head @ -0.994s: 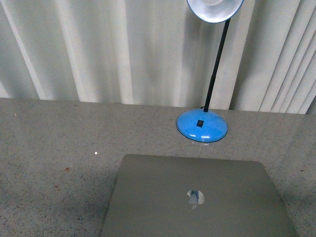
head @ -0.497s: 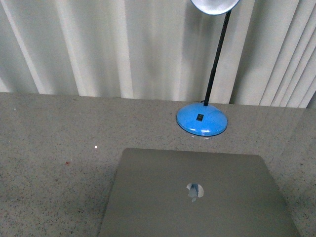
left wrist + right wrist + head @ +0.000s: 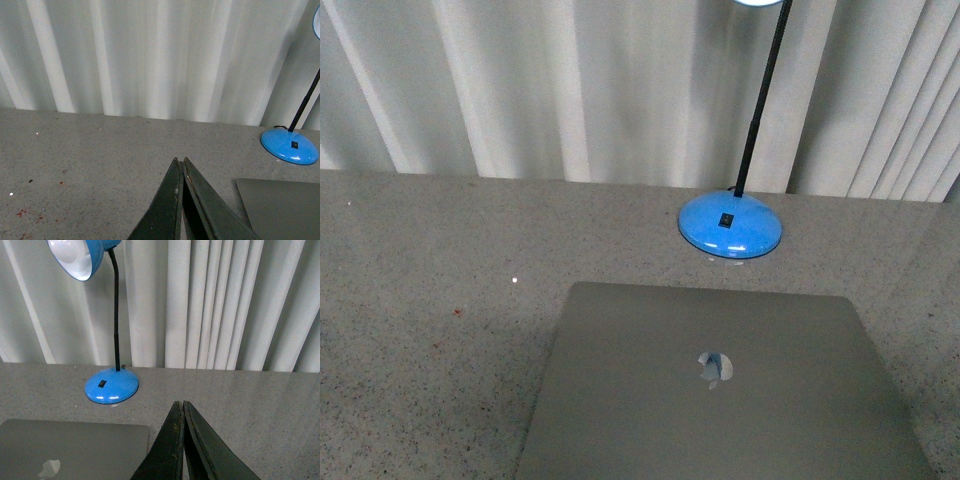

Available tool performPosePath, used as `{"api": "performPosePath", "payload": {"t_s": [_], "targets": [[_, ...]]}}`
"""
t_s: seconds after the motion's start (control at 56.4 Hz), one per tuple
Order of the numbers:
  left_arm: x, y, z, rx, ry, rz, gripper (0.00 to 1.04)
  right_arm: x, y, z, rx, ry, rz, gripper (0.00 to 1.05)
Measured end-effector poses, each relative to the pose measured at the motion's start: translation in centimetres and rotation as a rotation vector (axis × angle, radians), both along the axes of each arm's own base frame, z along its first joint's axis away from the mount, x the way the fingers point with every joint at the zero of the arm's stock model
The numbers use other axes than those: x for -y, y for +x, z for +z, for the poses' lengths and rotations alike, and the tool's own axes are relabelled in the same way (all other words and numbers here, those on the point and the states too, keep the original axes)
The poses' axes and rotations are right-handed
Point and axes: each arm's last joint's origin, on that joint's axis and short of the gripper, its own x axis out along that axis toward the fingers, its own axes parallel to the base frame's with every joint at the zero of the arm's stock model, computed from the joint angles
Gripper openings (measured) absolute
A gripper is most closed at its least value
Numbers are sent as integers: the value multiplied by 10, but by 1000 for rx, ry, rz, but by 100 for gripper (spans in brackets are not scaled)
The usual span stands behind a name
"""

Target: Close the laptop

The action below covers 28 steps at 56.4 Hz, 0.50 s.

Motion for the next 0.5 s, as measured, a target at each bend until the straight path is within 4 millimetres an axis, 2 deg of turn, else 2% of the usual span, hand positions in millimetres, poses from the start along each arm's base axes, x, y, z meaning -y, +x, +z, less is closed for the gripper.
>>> {"api": "performPosePath", "payload": {"t_s": [0.39,0.497], "targets": [[0,-8,0,1,0,0,4,0,-8,-1,-2,0,0,3],[0,-16,-6,-36,0,-1,4,0,-16,-5,-26,0,1,3]]}}
